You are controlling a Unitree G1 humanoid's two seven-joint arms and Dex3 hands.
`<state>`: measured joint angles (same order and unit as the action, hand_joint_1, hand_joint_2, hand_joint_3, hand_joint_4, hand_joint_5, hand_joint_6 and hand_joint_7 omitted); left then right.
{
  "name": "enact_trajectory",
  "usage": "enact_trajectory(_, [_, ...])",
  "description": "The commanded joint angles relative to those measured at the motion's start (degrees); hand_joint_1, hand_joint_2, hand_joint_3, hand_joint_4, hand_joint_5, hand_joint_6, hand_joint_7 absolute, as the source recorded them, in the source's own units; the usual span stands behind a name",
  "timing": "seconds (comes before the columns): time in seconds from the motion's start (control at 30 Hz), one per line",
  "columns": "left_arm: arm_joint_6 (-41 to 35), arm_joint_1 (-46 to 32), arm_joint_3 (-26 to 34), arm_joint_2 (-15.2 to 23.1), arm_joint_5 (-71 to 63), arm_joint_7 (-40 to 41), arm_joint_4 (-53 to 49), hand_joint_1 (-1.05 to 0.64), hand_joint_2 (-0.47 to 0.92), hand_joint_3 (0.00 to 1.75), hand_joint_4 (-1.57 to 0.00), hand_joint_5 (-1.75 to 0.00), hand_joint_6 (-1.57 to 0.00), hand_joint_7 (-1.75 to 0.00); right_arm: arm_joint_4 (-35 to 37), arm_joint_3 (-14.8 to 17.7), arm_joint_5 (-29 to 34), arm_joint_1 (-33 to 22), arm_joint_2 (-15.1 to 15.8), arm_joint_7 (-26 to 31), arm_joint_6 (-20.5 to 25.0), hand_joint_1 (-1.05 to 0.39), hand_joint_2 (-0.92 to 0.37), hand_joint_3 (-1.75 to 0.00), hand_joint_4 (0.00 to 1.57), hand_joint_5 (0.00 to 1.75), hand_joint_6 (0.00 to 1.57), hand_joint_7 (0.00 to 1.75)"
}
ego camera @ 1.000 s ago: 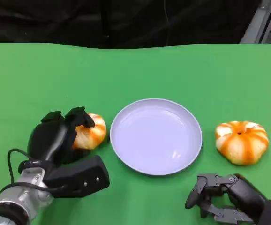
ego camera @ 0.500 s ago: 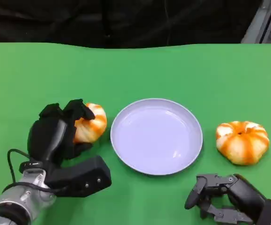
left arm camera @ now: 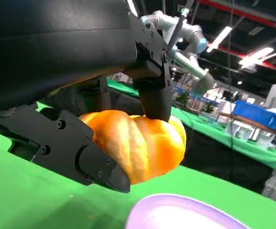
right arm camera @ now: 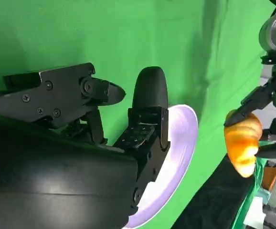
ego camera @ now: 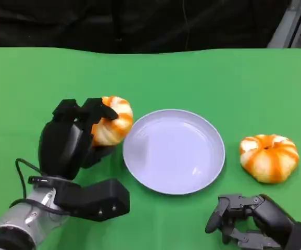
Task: Grasp the bread from the table and place it into the plate.
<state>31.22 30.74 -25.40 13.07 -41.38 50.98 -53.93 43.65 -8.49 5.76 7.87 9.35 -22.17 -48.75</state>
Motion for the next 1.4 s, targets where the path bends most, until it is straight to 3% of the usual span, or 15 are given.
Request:
enact_trajectory(0.03, [0.02,-1.00,0.26,1.01,-0.68,-0.54,4.48,-0.07,0.84,0.00,-0.54,-1.65,-0.58,-1.34,0.40,0.06,-0.21,-0.04,0.58,0.22,-0.38,0.03,-0.92,-0.46,0.68,1.53,0.73,1.12])
enact_trajectory(0.33, [0.60,-1.02,0.16,-1.95,0.91,-6.70,8.66,-0.06,0.82,0.00,-0.53,-1.69,-0.57,-1.39,0.95,-0.13,1.15,0.37,0.72,1.28,-1.29,0.01,-0.92,-0.46,0.69,1.51,0.74,1.12])
enact_trajectory(0.67, [1.15,1.55,-0.06,-5.09,0.68,-9.78,6.11,-0.04,0.83,0.00,-0.54,-1.69,-0.57,-1.42,0.47,-0.64,1.60,0.36,0.59,2.19,-0.71,0.01,-0.92,-0.46,0.71,1.49,0.74,1.13])
enact_trajectory(1.0, [2.86,5.39,-0.30,-8.27,2.87,-16.10,1.69,-0.06,0.83,0.01,-0.53,-1.61,-0.57,-1.35,0.65,-0.89,1.31,0.49,-0.03,1.97,-0.11,-0.01,-0.92,-0.45,0.71,1.48,0.76,1.13])
enact_trajectory(1.4, [4.15,9.90,-2.25,-10.14,2.13,-17.54,-6.52,-0.07,0.83,0.00,-0.55,-1.60,-0.59,-1.34,1.38,-1.25,1.72,1.39,-0.68,2.53,0.24,0.00,-0.92,-0.44,0.71,1.46,0.76,1.12])
